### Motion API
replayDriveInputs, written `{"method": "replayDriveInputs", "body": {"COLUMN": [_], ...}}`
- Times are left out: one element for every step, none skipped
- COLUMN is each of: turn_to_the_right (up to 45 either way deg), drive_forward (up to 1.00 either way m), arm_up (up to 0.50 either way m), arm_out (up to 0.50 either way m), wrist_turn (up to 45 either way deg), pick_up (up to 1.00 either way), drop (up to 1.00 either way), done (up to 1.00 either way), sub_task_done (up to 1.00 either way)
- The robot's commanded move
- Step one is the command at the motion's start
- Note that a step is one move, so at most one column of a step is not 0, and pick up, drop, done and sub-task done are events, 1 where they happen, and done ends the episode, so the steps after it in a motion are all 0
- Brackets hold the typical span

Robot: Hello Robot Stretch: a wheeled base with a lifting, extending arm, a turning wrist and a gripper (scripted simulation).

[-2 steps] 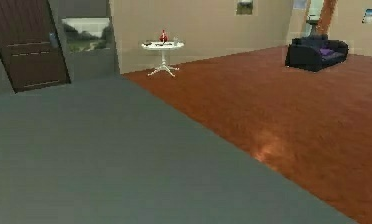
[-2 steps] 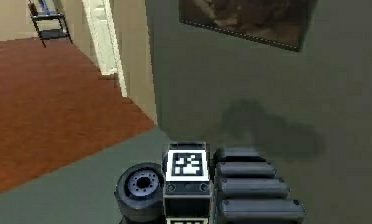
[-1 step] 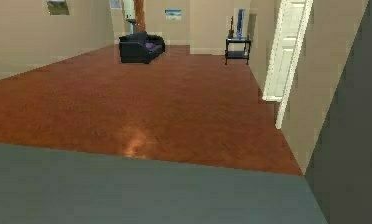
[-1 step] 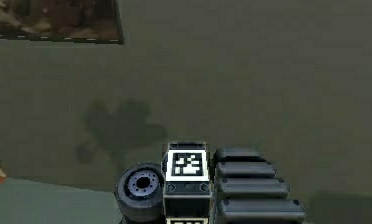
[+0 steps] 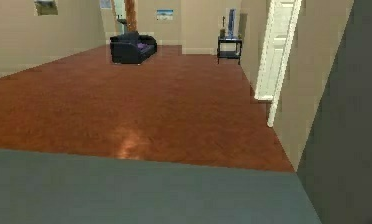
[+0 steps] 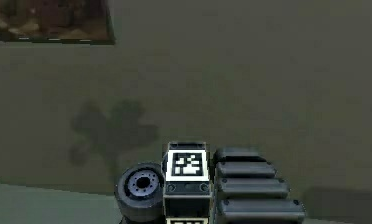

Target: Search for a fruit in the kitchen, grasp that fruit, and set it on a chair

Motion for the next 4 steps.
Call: {"method": "replayDriveInputs", "body": {"turn_to_the_right": [45.0, 45.0, 27.0, 0.0], "drive_forward": [0.0, 0.0, 0.0, 0.25], "arm_up": [0.0, 0.0, 0.0, 0.0], "arm_out": [0.0, 0.0, 0.0, 0.0], "wrist_turn": [0.0, 0.0, 0.0, 0.0], "pick_up": [0.0, 0.0, 0.0, 0.0], "drop": [0.0, 0.0, 0.0, 0.0], "done": [0.0, 0.0, 0.0, 0.0], "sub_task_done": [0.0, 0.0, 0.0, 0.0]}}
